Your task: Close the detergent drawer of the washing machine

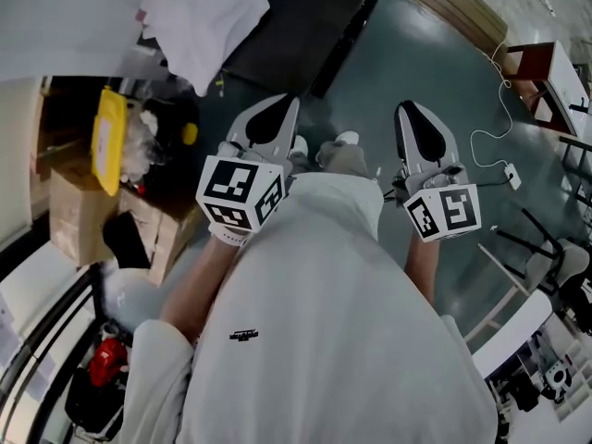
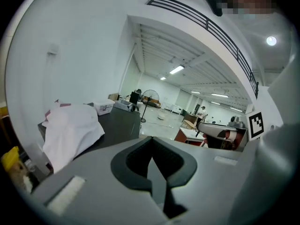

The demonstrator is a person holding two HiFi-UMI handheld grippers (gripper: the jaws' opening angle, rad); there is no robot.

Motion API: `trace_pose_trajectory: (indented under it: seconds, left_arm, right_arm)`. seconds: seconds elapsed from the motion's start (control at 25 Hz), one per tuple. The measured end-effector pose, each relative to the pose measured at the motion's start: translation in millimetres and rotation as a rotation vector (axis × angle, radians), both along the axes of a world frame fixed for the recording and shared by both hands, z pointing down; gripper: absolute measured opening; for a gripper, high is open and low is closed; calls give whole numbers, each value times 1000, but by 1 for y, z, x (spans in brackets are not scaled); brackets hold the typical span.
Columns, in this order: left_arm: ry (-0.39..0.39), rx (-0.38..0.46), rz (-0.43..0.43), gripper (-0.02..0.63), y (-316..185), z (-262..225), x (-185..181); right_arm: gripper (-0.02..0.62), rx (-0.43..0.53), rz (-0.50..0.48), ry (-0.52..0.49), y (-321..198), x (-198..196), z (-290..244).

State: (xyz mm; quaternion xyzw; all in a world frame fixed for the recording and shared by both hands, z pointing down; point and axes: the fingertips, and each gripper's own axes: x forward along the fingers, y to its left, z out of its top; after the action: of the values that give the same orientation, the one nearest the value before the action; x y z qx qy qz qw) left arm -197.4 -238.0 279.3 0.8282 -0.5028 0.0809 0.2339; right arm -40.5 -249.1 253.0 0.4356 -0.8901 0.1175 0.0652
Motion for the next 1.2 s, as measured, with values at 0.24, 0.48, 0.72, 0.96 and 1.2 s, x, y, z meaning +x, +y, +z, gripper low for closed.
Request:
trace_pose_trajectory:
  seconds: [0.24, 0.48, 0.72, 0.96, 1.2]
  left_arm:
    - [-17, 43, -30, 17, 2, -12, -19]
    - [-18, 71, -58, 17, 1, -17, -32]
    - [-6, 95, -45, 16, -3, -23, -31]
    - [-10, 104, -36, 16, -6, -27, -31]
    - [-9, 105, -29, 17, -7, -27, -32]
  right_arm:
    - [-6, 76, 61, 31, 5, 6, -15]
    - [-6, 97, 132, 42, 13, 21, -19]
    - [-7, 104, 180, 24, 17, 30, -22]
    - [-8, 94, 220, -3, 17, 29, -20]
    - [-7, 90, 220, -15, 15, 20, -17]
